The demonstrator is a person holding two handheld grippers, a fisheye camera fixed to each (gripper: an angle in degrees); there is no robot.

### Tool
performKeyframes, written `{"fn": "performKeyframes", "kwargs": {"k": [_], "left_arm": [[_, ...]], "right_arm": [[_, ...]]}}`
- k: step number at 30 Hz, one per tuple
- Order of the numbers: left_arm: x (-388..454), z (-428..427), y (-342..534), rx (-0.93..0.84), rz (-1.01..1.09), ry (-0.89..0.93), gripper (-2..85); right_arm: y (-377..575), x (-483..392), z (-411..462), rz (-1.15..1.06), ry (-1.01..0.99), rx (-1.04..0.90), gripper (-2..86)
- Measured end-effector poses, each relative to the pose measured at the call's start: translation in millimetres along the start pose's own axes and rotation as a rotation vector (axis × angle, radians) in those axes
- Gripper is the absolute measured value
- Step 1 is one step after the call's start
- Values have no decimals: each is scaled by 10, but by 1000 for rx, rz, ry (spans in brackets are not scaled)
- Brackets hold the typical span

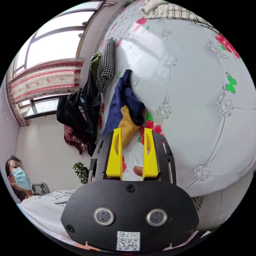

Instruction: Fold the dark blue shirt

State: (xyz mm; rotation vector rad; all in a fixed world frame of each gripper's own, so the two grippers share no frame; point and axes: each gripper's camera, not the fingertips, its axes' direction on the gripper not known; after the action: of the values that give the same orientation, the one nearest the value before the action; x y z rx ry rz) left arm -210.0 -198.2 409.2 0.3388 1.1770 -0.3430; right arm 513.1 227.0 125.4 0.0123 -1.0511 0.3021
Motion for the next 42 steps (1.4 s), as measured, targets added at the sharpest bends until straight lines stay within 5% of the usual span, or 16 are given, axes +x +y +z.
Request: {"fn": "performKeyframes", "kwargs": {"k": [9,14,17,20,26,35,42], "left_arm": [[-681,-269,290,14,-230,127,112],[-889,-618,366,55,-271,165,111],[-1013,-743,410,69,-287,178,112],[-1121,-794,497,76,-322,214,113],[-1269,-908,699,94,-367,267,122],[-1050,-711,623,105,-261,372,175],[-841,-314,283,31,-293,207,79]], "right_arm": [[-229,-755,714,-117,93,56,52],[272,-3281,1488,-891,316,-132,30],[1042,-4171,2305,-1240,316,-289,28],[1695,-4315,3303,-1353,238,-502,37],[2026,-3551,4651,-1153,214,-842,56],[85,-2237,3341,-520,32,-456,84],[-336,-1580,3416,-390,-62,-462,90]]}}
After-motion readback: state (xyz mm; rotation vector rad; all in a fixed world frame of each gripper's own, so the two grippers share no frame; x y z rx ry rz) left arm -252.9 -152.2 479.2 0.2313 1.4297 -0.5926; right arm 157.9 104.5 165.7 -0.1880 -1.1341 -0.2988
